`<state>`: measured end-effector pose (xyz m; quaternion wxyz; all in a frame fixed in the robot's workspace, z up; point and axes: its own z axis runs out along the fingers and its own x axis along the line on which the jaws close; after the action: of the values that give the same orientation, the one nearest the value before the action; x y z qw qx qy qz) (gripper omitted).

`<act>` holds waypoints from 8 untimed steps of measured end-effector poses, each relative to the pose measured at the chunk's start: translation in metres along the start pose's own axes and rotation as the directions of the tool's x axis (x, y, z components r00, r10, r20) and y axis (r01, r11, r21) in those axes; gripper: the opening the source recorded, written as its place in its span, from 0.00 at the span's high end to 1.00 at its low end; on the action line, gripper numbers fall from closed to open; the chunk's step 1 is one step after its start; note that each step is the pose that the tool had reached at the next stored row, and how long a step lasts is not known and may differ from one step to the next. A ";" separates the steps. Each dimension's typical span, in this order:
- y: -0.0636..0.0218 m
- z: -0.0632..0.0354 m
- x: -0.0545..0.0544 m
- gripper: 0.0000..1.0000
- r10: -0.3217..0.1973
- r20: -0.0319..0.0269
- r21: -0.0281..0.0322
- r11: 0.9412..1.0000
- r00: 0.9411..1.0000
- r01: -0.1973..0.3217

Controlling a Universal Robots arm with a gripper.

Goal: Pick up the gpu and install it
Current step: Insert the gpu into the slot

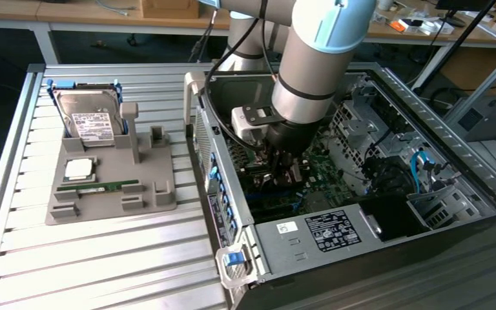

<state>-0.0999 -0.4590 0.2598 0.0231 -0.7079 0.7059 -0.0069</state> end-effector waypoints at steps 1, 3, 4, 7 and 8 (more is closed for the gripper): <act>0.0000 0.0000 0.000 0.73 0.000 0.000 0.000 1.000 1.000 0.000; 0.0000 0.0003 0.000 0.73 0.000 0.000 0.000 1.000 1.000 0.000; 0.0000 0.0004 0.000 0.73 0.000 0.000 0.000 1.000 1.000 0.000; 0.0000 0.0007 0.000 0.73 0.003 0.000 0.000 1.000 1.000 -0.003; 0.0000 0.0009 0.000 0.73 0.006 0.000 0.000 1.000 1.000 -0.006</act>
<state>-0.0999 -0.4590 0.2589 0.0231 -0.7058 0.7080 -0.0070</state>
